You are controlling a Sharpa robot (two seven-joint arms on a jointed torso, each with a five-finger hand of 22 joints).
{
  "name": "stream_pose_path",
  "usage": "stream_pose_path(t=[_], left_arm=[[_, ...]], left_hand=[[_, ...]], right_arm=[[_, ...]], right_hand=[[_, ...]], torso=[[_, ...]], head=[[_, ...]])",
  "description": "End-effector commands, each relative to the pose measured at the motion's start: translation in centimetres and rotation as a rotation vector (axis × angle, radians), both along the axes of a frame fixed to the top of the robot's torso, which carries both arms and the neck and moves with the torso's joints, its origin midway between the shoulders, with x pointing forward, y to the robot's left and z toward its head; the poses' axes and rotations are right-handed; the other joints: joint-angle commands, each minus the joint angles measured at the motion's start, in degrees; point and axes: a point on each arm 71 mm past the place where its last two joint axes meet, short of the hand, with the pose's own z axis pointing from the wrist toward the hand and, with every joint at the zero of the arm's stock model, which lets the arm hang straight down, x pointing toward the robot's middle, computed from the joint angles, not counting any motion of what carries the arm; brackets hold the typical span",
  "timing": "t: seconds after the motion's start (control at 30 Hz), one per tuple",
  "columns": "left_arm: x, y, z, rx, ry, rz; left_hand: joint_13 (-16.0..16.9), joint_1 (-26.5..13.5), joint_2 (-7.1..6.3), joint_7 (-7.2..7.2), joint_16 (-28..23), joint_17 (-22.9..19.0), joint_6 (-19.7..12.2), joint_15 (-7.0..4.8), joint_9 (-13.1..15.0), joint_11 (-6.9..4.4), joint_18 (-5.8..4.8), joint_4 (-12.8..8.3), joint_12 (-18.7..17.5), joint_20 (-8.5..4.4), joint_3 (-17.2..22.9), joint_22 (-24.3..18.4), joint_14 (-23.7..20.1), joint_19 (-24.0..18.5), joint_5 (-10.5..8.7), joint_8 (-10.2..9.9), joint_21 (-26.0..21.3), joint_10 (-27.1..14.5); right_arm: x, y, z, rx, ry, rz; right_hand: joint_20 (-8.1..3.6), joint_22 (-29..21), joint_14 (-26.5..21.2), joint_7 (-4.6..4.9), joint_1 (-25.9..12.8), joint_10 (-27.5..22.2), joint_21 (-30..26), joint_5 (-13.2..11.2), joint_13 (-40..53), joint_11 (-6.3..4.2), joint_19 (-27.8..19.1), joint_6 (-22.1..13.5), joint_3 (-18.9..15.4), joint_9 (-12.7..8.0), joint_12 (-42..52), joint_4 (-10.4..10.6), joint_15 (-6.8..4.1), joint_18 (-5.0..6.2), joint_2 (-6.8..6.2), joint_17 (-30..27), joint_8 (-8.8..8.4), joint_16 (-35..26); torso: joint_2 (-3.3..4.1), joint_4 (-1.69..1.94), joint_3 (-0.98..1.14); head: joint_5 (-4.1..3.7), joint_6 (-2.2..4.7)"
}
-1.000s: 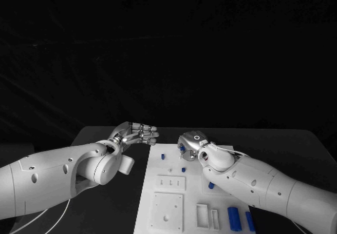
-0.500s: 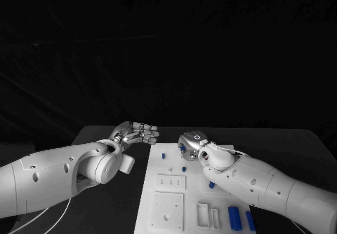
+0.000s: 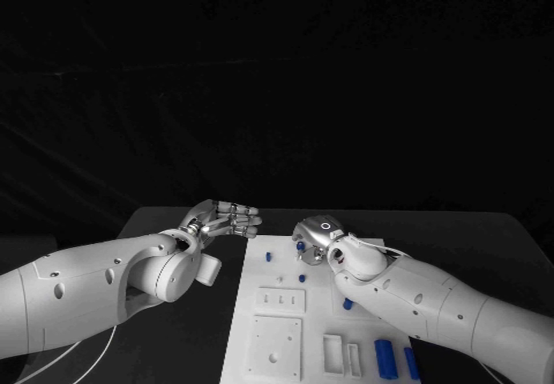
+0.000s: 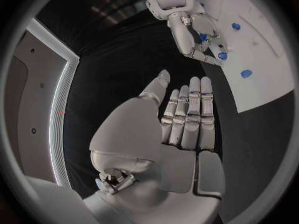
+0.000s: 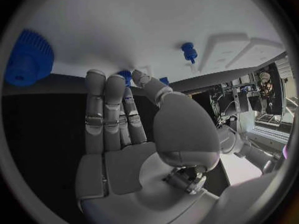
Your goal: Assemble the parts on the task board
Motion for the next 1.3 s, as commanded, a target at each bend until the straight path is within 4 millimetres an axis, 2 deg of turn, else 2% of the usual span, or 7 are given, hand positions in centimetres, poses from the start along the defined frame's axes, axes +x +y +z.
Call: stream_pose_path(t=[0.03, 0.57, 0.87, 1.0, 1.13, 1.2, 1.3], left_arm=[[0.0, -0.2, 0.1, -0.001, -0.004, -0.017], [0.1, 0.4, 0.1, 0.001, -0.006, -0.002], [0.1, 1.1, 0.2, 0.003, -0.009, 0.01], [0.2, 1.6, 0.2, 0.009, -0.016, 0.015], [0.4, 1.9, 0.2, 0.013, -0.02, 0.023], [0.4, 2.1, 0.2, 0.014, -0.021, 0.025], [0.5, 2.3, 0.2, 0.016, -0.023, 0.029]], left_hand=[[0.07, -0.01, -0.48, 0.18, -0.29, -0.06, -0.15, 0.08, -0.01, 0.06, -0.32, 0.18, -0.04, -0.02, 0.01, -0.09, -0.21, 0.14, 0.07, -0.09, 0.17, -0.43], [0.07, 0.06, -0.49, 0.22, -0.3, -0.06, -0.26, 0.1, -0.01, 0.09, -0.31, 0.19, -0.04, -0.01, -0.02, -0.14, -0.22, 0.14, 0.07, -0.09, 0.2, -0.51], [0.07, 0.2, -0.53, 0.2, -0.29, -0.06, -0.22, 0.08, 0.0, 0.07, -0.29, 0.15, -0.03, -0.02, -0.05, -0.18, -0.21, 0.14, 0.1, -0.08, 0.28, -0.47], [0.07, 0.2, -0.53, 0.2, -0.29, -0.06, -0.22, 0.08, 0.0, 0.07, -0.29, 0.15, -0.03, -0.02, -0.05, -0.18, -0.21, 0.14, 0.1, -0.08, 0.28, -0.47], [0.07, 0.2, -0.53, 0.2, -0.29, -0.06, -0.22, 0.08, 0.0, 0.07, -0.29, 0.15, -0.03, -0.02, -0.05, -0.18, -0.21, 0.14, 0.1, -0.08, 0.28, -0.47], [0.07, 0.2, -0.53, 0.2, -0.29, -0.06, -0.22, 0.08, 0.0, 0.07, -0.29, 0.15, -0.03, -0.02, -0.05, -0.18, -0.21, 0.14, 0.1, -0.08, 0.28, -0.47], [0.07, 0.23, -0.54, 0.22, -0.31, -0.07, -0.26, 0.1, -0.02, 0.1, -0.3, 0.16, -0.04, -0.01, -0.07, -0.22, -0.23, 0.07, 0.1, -0.1, 0.35, -0.57]], right_arm=[[0.0, -0.1, 0.1, 0.042, 0.003, 0.015], [-0.3, -1.2, 2.1, 0.167, -0.011, 0.031], [-0.8, -4.6, 5.5, 0.267, 0.01, 0.012], [-0.9, -6.8, 6.2, 0.268, 0.038, -0.014], [-0.9, -8.7, 6.2, 0.259, 0.078, -0.046], [-0.9, -9.7, 6.1, 0.251, 0.103, -0.065], [-0.7, -11.0, 5.8, 0.237, 0.147, -0.092]], right_hand=[[0.72, -2.42, 0.25, -1.04, 2.55, -2.95, -2.7, 0.14, -0.01, 0.52, 2.38, -2.29, -9.18, -0.05, -0.45, 1.85, 0.62, 1.49, 0.41, -0.73, 0.16, -0.61], [0.64, -6.38, 0.12, -1.68, 4.2, -2.9, -3.29, 0.07, -0.05, 0.61, 2.27, -3.84, -13.94, -0.07, -0.25, 6.17, 0.51, 1.85, -0.51, -1.2, 0.1, -1.04], [-0.79, -6.37, 0.14, 0.53, -0.2, 5.91, -2.3, 0.74, 0.08, -1.38, 2.06, -1.6, -11.26, -0.03, -0.31, 2.24, -0.79, 0.45, 1.34, -0.48, 0.05, -0.95], [-3.53, -5.4, -0.23, -0.52, 0.19, 19.56, -0.98, 0.75, 4.12, -5.57, 1.96, -0.88, -11.84, 0.02, 1.0, 1.28, -3.9, -1.42, 1.82, 0.62, 0.12, -0.65], [-5.12, -2.94, -0.11, -1.18, 1.66, 17.13, 3.55, 1.15, 26.95, -7.04, 2.32, -0.24, -17.98, 0.14, 22.63, 1.6, -5.08, -3.53, 2.98, 3.64, 0.48, 1.36], [-4.7, -1.45, -1.02, -0.84, 1.61, 8.82, 5.01, 1.91, 43.88, -6.82, 2.23, -1.31, -19.76, 0.05, 38.57, 1.29, -4.62, -3.15, 3.65, 8.41, 0.17, 3.99], [-4.07, 3.5, -1.32, -0.59, 1.11, 10.25, 12.85, 3.43, 56.98, -6.14, 2.47, -2.66, -21.19, 0.08, 52.21, 2.19, -4.06, -2.69, 3.55, 22.35, 0.21, 10.26]], torso=[[0.0, -0.1, 0.0], [-0.05, -0.29, 0.12], [-0.37, -1.18, 0.44], [-0.62, -1.76, 0.61], [-0.72, -2.05, 0.75], [-0.72, -2.08, 0.87], [-0.76, -2.11, 0.97]], head=[[0.0, 0.01], [-0.74, 0.39], [-1.45, 0.57], [-1.51, 0.45], [-1.51, 0.34], [-1.52, 0.26], [-1.39, 0.18]])
